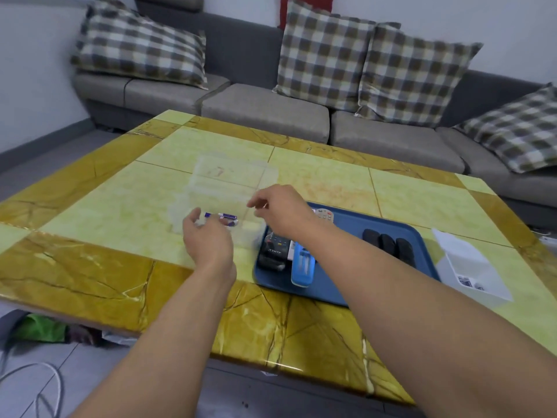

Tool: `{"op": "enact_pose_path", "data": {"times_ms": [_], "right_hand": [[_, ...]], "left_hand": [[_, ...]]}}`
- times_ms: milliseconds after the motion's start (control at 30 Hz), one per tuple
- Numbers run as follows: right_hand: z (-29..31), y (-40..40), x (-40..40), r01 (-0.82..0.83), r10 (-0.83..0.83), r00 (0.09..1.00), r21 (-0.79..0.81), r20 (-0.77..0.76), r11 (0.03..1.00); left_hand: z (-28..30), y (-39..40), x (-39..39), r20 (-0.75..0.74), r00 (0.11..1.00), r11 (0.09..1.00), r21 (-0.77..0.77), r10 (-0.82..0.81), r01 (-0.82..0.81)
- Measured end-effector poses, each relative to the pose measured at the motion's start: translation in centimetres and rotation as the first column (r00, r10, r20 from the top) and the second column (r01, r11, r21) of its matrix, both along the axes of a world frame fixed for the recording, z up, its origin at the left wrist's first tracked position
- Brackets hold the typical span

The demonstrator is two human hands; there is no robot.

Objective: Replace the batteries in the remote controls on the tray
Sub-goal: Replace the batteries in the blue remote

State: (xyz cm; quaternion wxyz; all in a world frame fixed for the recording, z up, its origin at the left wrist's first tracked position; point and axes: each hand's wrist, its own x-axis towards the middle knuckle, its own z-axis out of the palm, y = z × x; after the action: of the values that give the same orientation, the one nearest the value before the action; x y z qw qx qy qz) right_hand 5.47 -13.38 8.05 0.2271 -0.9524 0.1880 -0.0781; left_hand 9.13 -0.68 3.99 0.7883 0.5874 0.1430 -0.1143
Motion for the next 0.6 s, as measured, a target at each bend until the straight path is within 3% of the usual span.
{"op": "enact_pose_path", "data": {"times_ms": [67,233,400,600], "right_hand": [[-0.7,0.9,2.3,-0.086,0.081,0.991,-0.053,-0.104,0.995],[-3.2,1.4,6.6,-0.126,0.09,0.957,-0.112,-0.276,0.986],[-3.6,1.4,9.0,-0.218,0.126,0.924,-0.228,-0.361,0.949],[-3.5,1.5,9.6,-0.177,0.062,0.907,-0.242,-0.417,0.954]], "left_hand": [[-0.1,0.4,0.8,-0.035,0.999,0.999,-0.028,0.018,-0.019],[-0.2,1.4,2.1,-0.082,0.997,0.999,-0.046,-0.008,0.004],[-0.2,1.6,2.4,-0.079,0.997,1.0,-0.015,-0.017,0.015],[0.0,1.5,2.3,-0.08,0.996,0.999,-0.009,-0.044,0.043]]}}
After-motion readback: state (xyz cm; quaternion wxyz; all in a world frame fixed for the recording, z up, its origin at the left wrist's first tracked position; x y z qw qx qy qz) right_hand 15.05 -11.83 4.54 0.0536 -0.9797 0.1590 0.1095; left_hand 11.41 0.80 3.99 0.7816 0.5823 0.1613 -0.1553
